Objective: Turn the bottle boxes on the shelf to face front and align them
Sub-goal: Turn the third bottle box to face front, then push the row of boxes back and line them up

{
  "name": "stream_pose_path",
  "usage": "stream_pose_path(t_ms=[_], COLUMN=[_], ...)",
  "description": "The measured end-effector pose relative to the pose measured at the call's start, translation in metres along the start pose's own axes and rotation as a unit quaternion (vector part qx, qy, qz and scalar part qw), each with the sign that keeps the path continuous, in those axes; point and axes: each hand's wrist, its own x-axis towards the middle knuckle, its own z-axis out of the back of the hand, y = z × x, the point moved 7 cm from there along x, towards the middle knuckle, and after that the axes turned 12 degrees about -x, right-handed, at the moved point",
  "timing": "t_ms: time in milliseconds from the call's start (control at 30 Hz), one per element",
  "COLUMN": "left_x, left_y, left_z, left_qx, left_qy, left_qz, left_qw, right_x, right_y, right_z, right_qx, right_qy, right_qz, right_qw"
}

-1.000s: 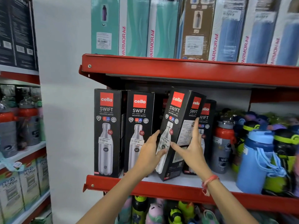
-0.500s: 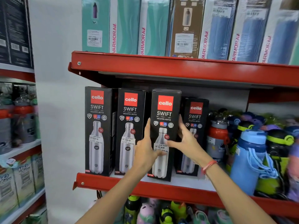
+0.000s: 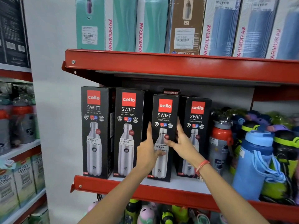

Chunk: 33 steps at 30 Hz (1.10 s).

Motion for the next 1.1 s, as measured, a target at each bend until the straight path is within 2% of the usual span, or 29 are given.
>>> stream_pose_path(t_ms=[133,200,267,333,400,433,500,567,633,667,733,833,933,1100], left_x=[-0.002,-0.006,-0.013,-0.022,-0.028,-0.031,-0.035,-0.039,-0.04,-0.038,-0.031,-0.028,-0.029,-0.039], left_y=[0.006,0.007,0.007,0.008,0.013,0.015,0.025,0.044,0.071,0.084,0.107,0.13,0.138,0.141], left_z=[0.0,0.01,0.023,0.046,0.078,0.096,0.132,0.166,0.19,0.196,0.197,0.191,0.195,0.203], left_qx=[-0.01,0.0,-0.034,-0.088,-0.099,-0.086,-0.07,-0.084,-0.118,-0.137,-0.178,-0.184,-0.156,-0.198], left_qy=[0.015,0.006,0.007,0.001,-0.047,-0.08,-0.15,-0.214,-0.232,-0.21,-0.121,-0.006,0.026,0.052], left_qz=[-0.017,-0.039,-0.074,-0.111,-0.167,-0.197,-0.227,-0.21,-0.154,-0.121,-0.071,-0.008,-0.02,-0.001], left_qw=[1.0,0.999,0.997,0.99,0.98,0.973,0.96,0.95,0.953,0.96,0.974,0.983,0.987,0.979], right_x=[-0.01,-0.019,-0.029,-0.04,-0.046,-0.047,-0.043,-0.04,-0.041,-0.043,-0.048,-0.053,-0.054,-0.06], right_y=[0.007,0.015,0.029,0.054,0.082,0.095,0.115,0.126,0.127,0.123,0.118,0.119,0.122,0.122], right_z=[0.004,0.006,0.007,0.005,-0.007,-0.018,-0.051,-0.092,-0.133,-0.151,-0.186,-0.222,-0.235,-0.232], right_qx=[-0.032,-0.051,-0.101,-0.136,-0.12,-0.106,-0.045,0.028,0.065,0.08,0.098,0.098,0.091,0.095], right_qy=[-0.079,-0.138,-0.214,-0.293,-0.327,-0.315,-0.237,-0.127,-0.058,-0.04,-0.008,0.007,0.004,-0.006], right_qz=[-0.009,-0.018,-0.023,0.005,0.052,0.075,0.107,0.098,0.062,0.039,-0.003,-0.013,-0.037,-0.055], right_qw=[0.996,0.989,0.971,0.946,0.936,0.94,0.964,0.987,0.994,0.995,0.995,0.995,0.995,0.994])
